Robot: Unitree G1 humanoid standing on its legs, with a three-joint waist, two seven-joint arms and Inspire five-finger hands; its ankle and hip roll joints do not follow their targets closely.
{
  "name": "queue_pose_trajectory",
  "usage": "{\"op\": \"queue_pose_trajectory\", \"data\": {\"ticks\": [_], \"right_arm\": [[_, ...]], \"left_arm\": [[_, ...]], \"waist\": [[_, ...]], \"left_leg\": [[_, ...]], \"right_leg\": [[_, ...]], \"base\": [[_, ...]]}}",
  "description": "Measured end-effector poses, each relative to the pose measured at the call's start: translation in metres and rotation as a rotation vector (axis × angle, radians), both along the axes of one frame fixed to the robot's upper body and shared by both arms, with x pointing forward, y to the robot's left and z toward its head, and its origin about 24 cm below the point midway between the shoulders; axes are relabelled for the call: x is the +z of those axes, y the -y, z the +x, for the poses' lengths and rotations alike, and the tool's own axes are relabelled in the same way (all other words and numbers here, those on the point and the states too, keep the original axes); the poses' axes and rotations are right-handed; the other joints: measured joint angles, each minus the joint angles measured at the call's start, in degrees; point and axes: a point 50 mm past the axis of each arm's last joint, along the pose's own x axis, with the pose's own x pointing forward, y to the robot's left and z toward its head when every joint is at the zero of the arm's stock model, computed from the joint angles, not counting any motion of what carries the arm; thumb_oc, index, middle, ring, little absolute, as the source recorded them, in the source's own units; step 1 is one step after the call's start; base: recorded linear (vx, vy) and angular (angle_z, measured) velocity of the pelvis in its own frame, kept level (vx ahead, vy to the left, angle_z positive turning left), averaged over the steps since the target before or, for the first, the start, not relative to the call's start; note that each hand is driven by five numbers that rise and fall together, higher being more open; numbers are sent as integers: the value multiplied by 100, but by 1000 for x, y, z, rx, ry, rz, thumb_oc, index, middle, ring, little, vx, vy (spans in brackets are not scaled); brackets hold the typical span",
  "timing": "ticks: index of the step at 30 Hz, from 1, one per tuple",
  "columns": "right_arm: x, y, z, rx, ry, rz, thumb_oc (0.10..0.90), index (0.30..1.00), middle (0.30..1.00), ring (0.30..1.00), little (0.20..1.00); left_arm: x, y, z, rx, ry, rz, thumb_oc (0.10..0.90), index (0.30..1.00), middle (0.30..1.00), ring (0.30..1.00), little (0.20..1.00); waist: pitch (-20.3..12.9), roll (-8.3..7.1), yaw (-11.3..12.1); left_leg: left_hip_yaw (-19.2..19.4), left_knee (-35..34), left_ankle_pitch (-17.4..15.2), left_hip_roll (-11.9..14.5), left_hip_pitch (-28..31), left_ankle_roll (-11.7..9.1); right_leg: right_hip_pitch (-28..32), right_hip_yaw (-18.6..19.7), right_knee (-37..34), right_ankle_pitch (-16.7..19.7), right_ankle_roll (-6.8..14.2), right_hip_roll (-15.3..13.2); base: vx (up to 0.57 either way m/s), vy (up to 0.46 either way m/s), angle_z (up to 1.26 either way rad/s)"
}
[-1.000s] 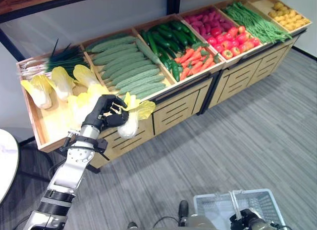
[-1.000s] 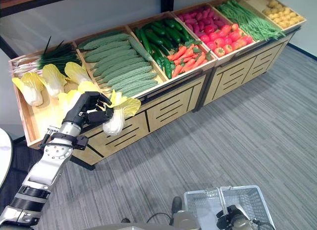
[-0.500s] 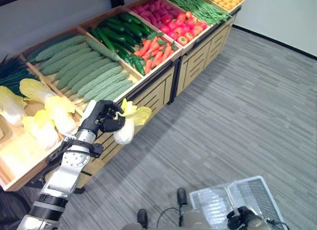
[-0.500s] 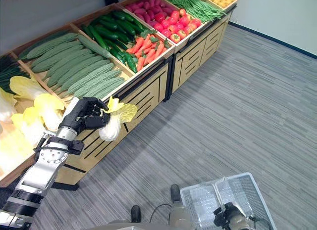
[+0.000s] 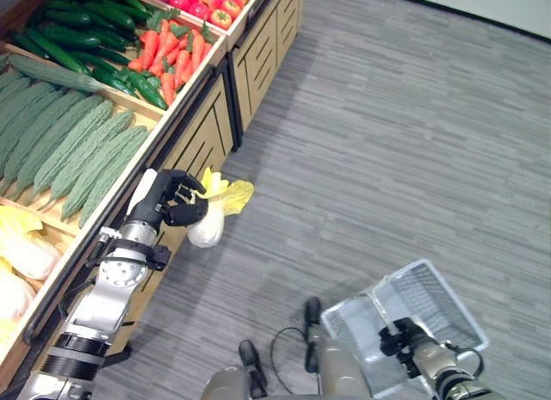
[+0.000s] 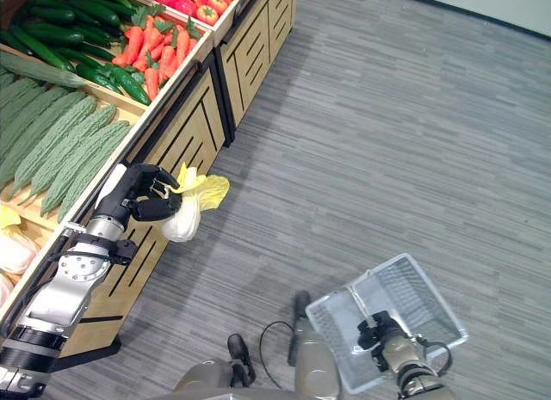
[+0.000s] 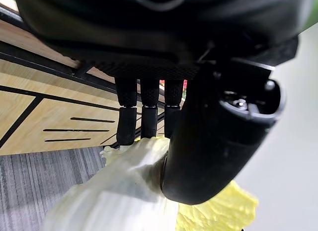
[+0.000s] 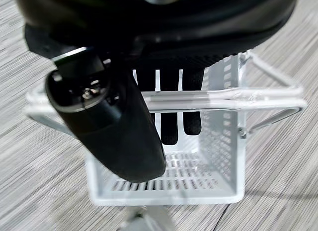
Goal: Get the vegetables into the basket
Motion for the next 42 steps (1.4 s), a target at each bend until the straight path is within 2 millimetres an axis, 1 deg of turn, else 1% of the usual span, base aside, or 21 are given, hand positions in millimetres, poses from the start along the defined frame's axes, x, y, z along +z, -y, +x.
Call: {"op": "queue_pose_trajectory", "data": {"ticks": [3, 4, 5, 10, 14, 15, 16, 17, 18, 19, 20, 21, 22, 23, 24, 26, 29, 30, 35, 39, 42], "right_arm": [[3, -2, 6, 14, 21, 6, 400, 300, 300, 300, 300], [3, -7, 11, 24, 38, 19, 400, 300, 300, 300, 300], [3, -11, 12, 33, 47, 33, 400, 300, 300, 300, 300], [-6, -13, -6, 23, -2, 49, 400, 300, 300, 300, 300], [-7, -13, -9, 22, -5, 50, 400, 300, 300, 300, 300], [-6, -12, -8, 22, -1, 48, 400, 300, 300, 300, 300], [-4, -15, -3, 23, 23, 55, 400, 300, 300, 300, 300], [-3, -19, 2, 19, 37, 74, 400, 300, 300, 300, 300], [-2, -18, 5, 9, 48, 75, 400, 300, 300, 300, 300], [3, -17, 12, 19, 70, 68, 400, 300, 300, 300, 300], [5, -17, 17, 34, 80, 57, 400, 300, 300, 300, 300], [10, -19, 28, 55, 109, 51, 400, 300, 300, 300, 300], [15, -22, 37, 72, 132, 51, 400, 300, 300, 300, 300], [20, -26, 46, 93, 155, 58, 400, 300, 300, 300, 300], [23, -28, 50, 104, 177, 63, 400, 300, 300, 300, 300], [25, -26, 51, 110, 179, 57, 400, 300, 300, 300, 300], [25, -26, 52, 116, 158, 47, 400, 300, 300, 300, 300], [31, -29, 62, 151, 169, 42, 400, 300, 300, 300, 300], [48, -44, 96, 248, 221, 28, 400, 300, 300, 300, 300], [85, -63, 144, 337, 336, 3, 400, 300, 300, 300, 300], [102, -83, 164, 410, 390, 9, 400, 300, 300, 300, 300]], "left_arm": [[2, -4, -1, 22, 10, -7, 400, 300, 300, 300, 300], [5, -7, -1, 33, 22, -7, 400, 300, 300, 300, 300], [6, -6, -1, 33, 29, -9, 400, 300, 300, 300, 300], [-4, -3, -7, 25, -4, -34, 400, 300, 300, 300, 300], [-28, -2, -10, 49, -82, -80, 400, 300, 300, 300, 300], [-36, -2, -11, 60, -111, -90, 400, 300, 300, 300, 300], [-44, -3, -9, 77, -137, -102, 400, 300, 300, 300, 300], [-50, -6, -9, 87, -174, -94, 400, 300, 300, 300, 300], [-63, -5, -14, 91, -238, -89, 400, 300, 300, 300, 300], [-74, -3, -19, 80, -290, -85, 400, 300, 300, 300, 300], [-79, -1, -22, 76, -309, -89, 400, 300, 300, 300, 300], [-82, 1, -25, 70, -322, -98, 400, 300, 300, 300, 300], [-84, 2, -26, 64, -330, -101, 400, 300, 300, 300, 300], [-85, 2, -27, 64, -339, -102, 400, 300, 300, 300, 300], [-87, 5, -27, 42, -352, -102, 400, 300, 300, 300, 300], [-86, 18, -24, -19, -347, -96, 400, 300, 300, 300, 300], [-85, 21, -23, -53, -355, -83, 400, 300, 300, 300, 300], [-80, 14, -23, -52, -353, -47, 400, 300, 300, 300, 300], [-56, 3, -9, -103, -327, 103, 400, 300, 300, 300, 300], [-35, 25, 13, -209, -260, 268, 400, 300, 300, 300, 300], [-18, 43, 25, -283, -194, 398, 400, 300, 300, 300, 300]], "waist": [[-42, 63, 162], [-84, 133, 142], [-87, 133, 133], [-368, 147, 108], [-492, 187, 0], [-494, 195, 14], [-470, 163, 69], [-391, -38, 158], [-376, -66, 275], [-377, -54, 315], [-378, -81, 289], [-419, -19, 338], [-417, -3, 364], [-403, 21, 342], [-417, 74, 316], [-426, 151, 136], [-428, 149, 120], [-424, 155, 210], [-402, 181, 441], [-319, 320, 456], [-287, 373, 442]], "left_leg": [[-83, -32, -2, 112, 183, -105], [-35, -391, 127, 179, 331, -356], [-15, -491, 199, 206, 391, -412], [-59, -544, 281, 315, 420, -478], [-311, -324, 305, 380, 334, -492], [-404, -129, 318, 407, 254, -547], [-749, 878, 214, 554, -334, -701], [-1073, 2134, 283, 608, -913, -776], [-1541, 2825, 308, 625, -1263, -924], [-1998, 2677, 129, 466, -1341, -1005], [-2215, 2245, 39, 375, -1303, -994], [-2573, 1028, 55, 216, -1093, -901], [-2699, 161, 238, 165, -916, -818], [-2828, -258, 342, 156, -777, -662], [-2719, -369, 428, 139, -502, -563], [-2422, -151, 516, 83, -512, -448], [-2098, -444, 678, -269, -345, -154], [-1906, -529, 733, -337, -348, -35], [-1802, -669, 805, -406, -130, -8], [-1794, -798, 806, -386, -5, -14], [-1794, -813, 807, -376, 4, -18]], "right_leg": [[284, 47, -480, 89, -199, 169], [282, 75, -583, 153, -260, 272], [285, 90, -584, 155, -267, 302], [378, 24, -704, 160, -312, 385], [523, -135, -750, 111, -358, 437], [516, -179, -683, 69, -400, 462], [69, -464, 156, -352, -691, 472], [-101, -523, 514, -599, -986, 461], [-4, -421, 491, -556, -945, 471], [100, -286, 325, -555, -800, 547], [169, -265, 106, -498, -703, 612], [199, -81, -160, -494, -700, 702], [189, -10, -323, -485, -689, 805], [201, 91, -392, -404, -676, 887], [231, -22, -372, -146, -808, 892], [152, -41, -297, -160, -819, 803], [88, 202, -349, -26, -551, 456], [7, 374, -402, 99, -430, 378], [353, 306, -817, 215, -338, 304], [483, 306, -962, 214, -337, 336], [484, 304, -962, 214, -337, 348]], "base": [[11, -66, -44], [86, -110, -35], [69, -122, -21], [43, -176, 5], [-15, -218, 21], [-97, -288, 14], [-70, -131, 8], [63, 7, -17], [149, 83, -45], [203, 142, -46], [154, 131, -53], [111, 141, -65], [83, 153, -89], [37, 193, -101], [48, 203, -76], [44, 172, -47], [25, 176, -43], [32, 127, -46], [42, 50, -8], [42, 3, -2], [21, -20, 0]]}}
